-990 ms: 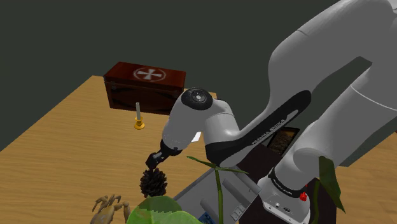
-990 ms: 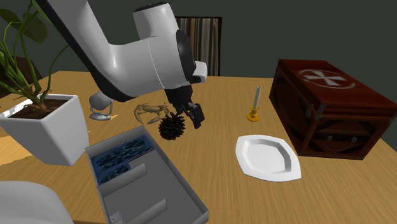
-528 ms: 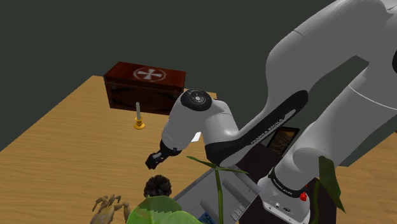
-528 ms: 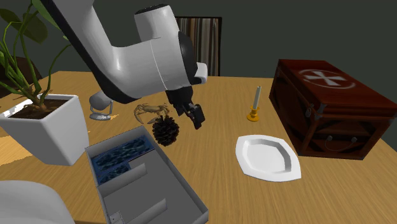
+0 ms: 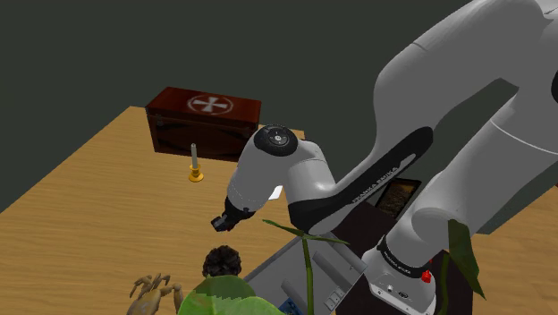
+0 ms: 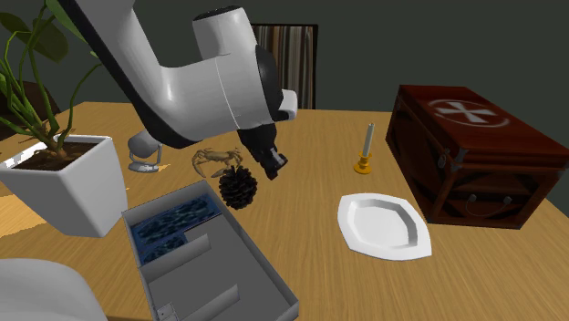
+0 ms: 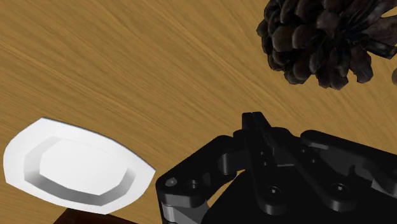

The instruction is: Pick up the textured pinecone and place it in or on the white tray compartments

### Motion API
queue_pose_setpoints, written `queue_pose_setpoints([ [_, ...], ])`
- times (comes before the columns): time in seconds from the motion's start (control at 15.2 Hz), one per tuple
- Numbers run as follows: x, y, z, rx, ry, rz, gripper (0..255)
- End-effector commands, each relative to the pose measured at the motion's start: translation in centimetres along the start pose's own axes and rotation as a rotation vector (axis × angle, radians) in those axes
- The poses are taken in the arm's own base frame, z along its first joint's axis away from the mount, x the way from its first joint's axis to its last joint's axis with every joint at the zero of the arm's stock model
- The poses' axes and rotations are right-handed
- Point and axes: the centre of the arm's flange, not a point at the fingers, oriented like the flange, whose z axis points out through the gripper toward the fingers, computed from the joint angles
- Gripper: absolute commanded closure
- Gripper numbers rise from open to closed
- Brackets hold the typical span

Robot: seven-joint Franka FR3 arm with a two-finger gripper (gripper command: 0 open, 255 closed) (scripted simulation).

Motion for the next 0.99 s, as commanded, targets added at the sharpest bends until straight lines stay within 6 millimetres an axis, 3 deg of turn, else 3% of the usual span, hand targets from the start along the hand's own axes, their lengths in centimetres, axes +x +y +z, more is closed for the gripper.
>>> queue_pose_setpoints([
  [0.0, 0.0, 0.0, 0.0, 0.000, 0.000, 0.000, 255],
  [0.13, 0.0, 0.0, 0.0, 0.000, 0.000, 0.000, 255],
  [0.2, 0.0, 0.0, 0.0, 0.000, 0.000, 0.000, 0],
  [0.79, -8.4, -8.7, -6.0, -0.103, 0.074, 0.079, 0],
  [0.92, -8.7, -9.1, -5.8, -0.109, 0.078, 0.083, 0],
])
